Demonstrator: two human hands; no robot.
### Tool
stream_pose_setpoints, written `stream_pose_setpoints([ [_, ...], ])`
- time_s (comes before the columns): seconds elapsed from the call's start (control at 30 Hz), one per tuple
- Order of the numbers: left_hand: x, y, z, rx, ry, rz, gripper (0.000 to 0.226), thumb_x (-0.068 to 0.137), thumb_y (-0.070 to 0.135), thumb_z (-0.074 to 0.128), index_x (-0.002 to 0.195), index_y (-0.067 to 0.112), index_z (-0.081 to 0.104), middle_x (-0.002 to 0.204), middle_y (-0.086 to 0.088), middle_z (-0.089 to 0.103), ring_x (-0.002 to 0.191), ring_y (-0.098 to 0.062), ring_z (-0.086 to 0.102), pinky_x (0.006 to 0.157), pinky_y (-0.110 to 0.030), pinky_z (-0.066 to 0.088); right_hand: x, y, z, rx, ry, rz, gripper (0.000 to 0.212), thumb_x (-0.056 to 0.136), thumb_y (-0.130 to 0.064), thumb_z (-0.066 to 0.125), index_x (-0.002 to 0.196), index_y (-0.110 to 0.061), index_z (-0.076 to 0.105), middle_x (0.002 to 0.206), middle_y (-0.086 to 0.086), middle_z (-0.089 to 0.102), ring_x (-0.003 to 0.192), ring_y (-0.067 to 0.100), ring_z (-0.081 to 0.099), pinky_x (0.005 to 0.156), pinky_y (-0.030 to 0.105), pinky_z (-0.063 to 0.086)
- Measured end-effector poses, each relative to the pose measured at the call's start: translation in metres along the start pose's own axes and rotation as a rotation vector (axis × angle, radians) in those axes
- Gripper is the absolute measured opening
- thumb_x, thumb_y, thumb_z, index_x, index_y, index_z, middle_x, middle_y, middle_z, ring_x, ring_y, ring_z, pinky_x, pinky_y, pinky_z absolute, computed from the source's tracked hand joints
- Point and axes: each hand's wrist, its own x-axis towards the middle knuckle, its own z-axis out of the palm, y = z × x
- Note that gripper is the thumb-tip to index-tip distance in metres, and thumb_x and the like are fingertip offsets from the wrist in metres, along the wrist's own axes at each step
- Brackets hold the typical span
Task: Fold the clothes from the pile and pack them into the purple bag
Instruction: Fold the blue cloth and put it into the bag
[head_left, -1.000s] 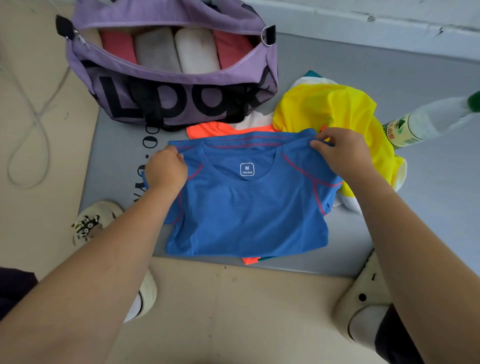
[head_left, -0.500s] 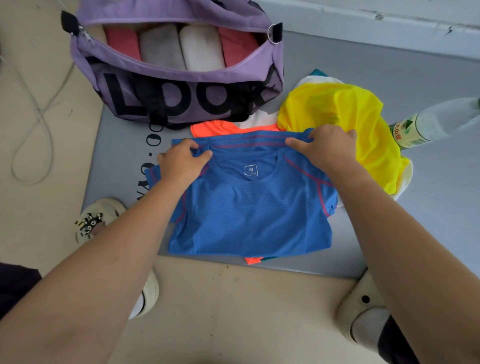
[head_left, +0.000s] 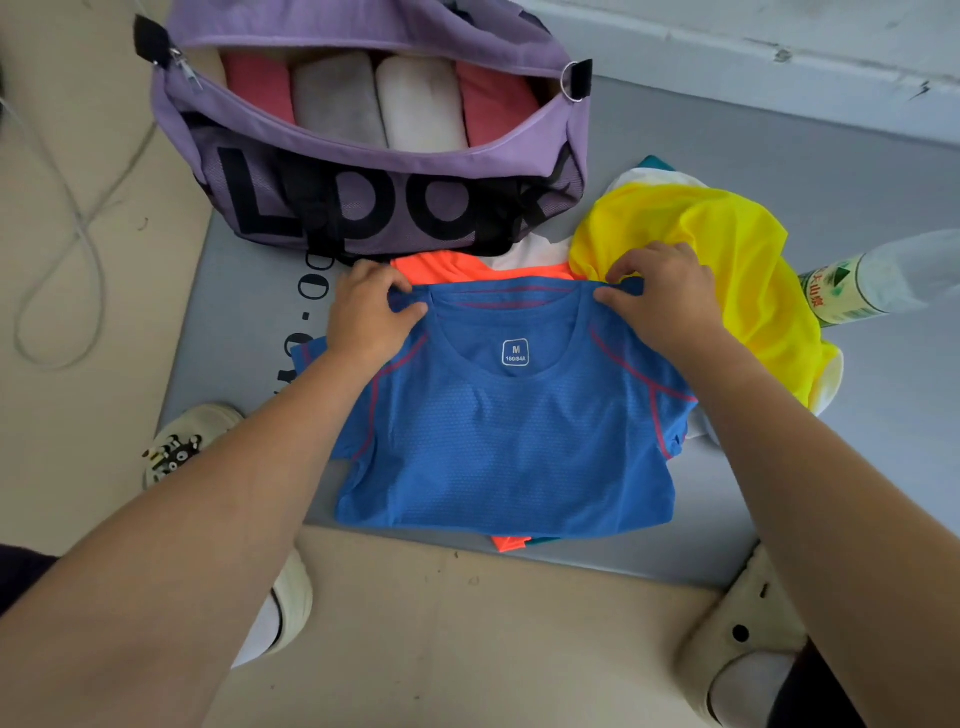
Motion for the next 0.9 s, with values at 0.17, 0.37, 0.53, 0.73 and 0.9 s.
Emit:
stream_pose_setpoints([
  [0.17,0.008,0.003,-0.007,0.111,-0.134,0.017,0.04,0.078,0.035,0.079,0.109,0.019,0.06,0.103,-0.002,0.06,0.105,-0.025,0.054,0.09,-0.041,0.047,0.007,0.0,0.0,-0.173,-0.174,0.073,0.04,0.082,-0.054,0.068,0.105,-0.021,0.065,0.111,0.007,0.063,0.12,0.032,0.041,0.095,0.045,0.031],
  [0.37,0.015,-0.004,-0.011,0.18,-0.171,0.051,0.025,0.082,0.039,0.075,0.082,0.018,0.063,0.093,0.003,0.053,0.104,-0.025,0.048,0.089,-0.036,0.042,0.011,0.001,-0.018,-0.148,-0.311,0.133,0.03,0.078,-0.044,0.077,0.078,-0.022,0.056,0.094,0.005,0.06,0.1,0.031,0.053,0.085,0.044,0.043],
  [0.53,0.011,-0.008,-0.013,0.018,-0.181,-0.008,0.019,0.079,0.034,0.078,0.08,0.023,0.062,0.088,0.005,0.063,0.088,-0.017,0.057,0.074,-0.028,0.041,0.01,-0.003,-0.013,0.131,-0.411,0.254,0.05,0.075,-0.035,0.082,0.112,-0.014,0.056,0.106,0.006,0.054,0.094,0.025,0.05,0.074,0.032,0.039],
  [0.73,0.006,-0.006,-0.018,-0.033,-0.097,-0.028,0.016,0.083,0.034,0.075,0.087,0.02,0.07,0.08,0.004,0.065,0.077,-0.016,0.059,0.066,-0.024,0.043,0.015,0.007,-0.02,-0.021,-0.403,0.218,0.037,0.077,-0.046,0.077,0.081,-0.012,0.063,0.075,0.003,0.056,0.076,0.024,0.049,0.056,0.029,0.034],
  [0.9,-0.005,0.004,-0.016,0.105,0.136,0.027,0.024,0.087,0.031,0.069,0.104,0.014,0.067,0.098,-0.006,0.067,0.098,-0.028,0.056,0.085,-0.034,0.04,0.015,0.008,-0.025,-0.001,-0.106,0.07,0.032,0.083,-0.041,0.072,0.087,-0.011,0.061,0.079,0.006,0.058,0.083,0.028,0.05,0.065,0.036,0.036],
])
